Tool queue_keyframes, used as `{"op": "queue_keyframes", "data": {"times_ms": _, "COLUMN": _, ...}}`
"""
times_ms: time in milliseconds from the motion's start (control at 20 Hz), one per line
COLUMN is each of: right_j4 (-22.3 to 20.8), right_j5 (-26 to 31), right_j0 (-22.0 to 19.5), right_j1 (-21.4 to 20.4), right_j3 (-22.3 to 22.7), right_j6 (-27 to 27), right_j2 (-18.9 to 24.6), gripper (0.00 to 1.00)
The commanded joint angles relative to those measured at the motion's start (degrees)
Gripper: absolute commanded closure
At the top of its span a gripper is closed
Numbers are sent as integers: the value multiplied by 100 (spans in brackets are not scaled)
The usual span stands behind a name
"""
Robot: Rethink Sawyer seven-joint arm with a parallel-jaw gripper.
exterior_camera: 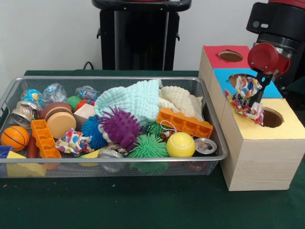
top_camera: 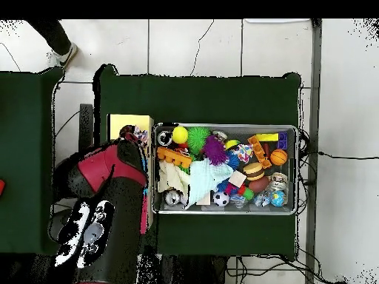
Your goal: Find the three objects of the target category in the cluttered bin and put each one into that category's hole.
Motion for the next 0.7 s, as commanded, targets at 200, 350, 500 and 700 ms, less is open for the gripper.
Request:
{"op": "queue_keyframes", "data": {"times_ms": 200, "right_j4": 550, "right_j5": -127, "right_j0": 312, "right_j1": 744, "right_j3": -129, "right_j6": 2013, "right_j2": -57, "gripper": 100}}
{"op": "queue_keyframes", "data": {"times_ms": 350, "right_j4": 673, "right_j5": -69, "right_j0": 412, "right_j1": 809, "right_j3": -195, "right_j6": 2103, "right_j2": -174, "gripper": 100}}
{"op": "queue_keyframes", "data": {"times_ms": 500, "right_j4": 801, "right_j5": 7, "right_j0": 523, "right_j1": 914, "right_j3": -305, "right_j6": 2195, "right_j2": -269, "gripper": 100}}
{"op": "queue_keyframes", "data": {"times_ms": 700, "right_j4": 1070, "right_j5": -59, "right_j0": 683, "right_j1": 1120, "right_j3": -436, "right_j6": 2502, "right_j2": -306, "gripper": 100}}
